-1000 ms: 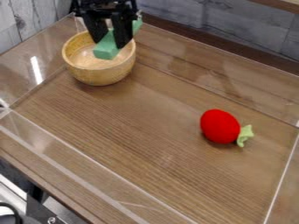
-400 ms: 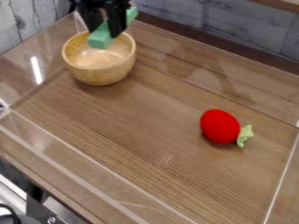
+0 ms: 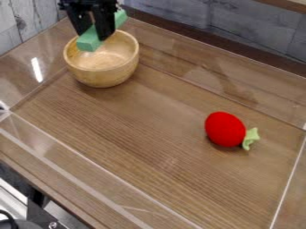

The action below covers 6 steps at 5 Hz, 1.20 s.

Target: Put the green stick in the brown bowl

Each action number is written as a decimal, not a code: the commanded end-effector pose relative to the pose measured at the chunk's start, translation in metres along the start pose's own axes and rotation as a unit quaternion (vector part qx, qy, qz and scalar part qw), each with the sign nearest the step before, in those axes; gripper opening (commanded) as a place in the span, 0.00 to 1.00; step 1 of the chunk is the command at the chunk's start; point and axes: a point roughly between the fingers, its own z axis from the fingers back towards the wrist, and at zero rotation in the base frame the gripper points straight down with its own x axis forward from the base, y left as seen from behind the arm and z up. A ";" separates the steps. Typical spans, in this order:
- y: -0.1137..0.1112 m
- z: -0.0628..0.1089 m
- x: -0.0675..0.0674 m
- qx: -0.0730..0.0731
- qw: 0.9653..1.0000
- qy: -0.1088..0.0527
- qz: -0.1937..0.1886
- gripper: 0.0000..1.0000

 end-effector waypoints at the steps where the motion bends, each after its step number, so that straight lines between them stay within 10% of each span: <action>1: 0.008 0.015 0.008 0.011 0.999 -0.033 0.012 1.00; 2: 0.005 0.018 0.002 0.012 0.999 -0.033 0.029 0.00; 3: -0.010 0.020 0.002 0.011 0.999 -0.033 0.030 1.00; 6: -0.048 0.023 -0.002 0.004 0.998 -0.048 0.029 1.00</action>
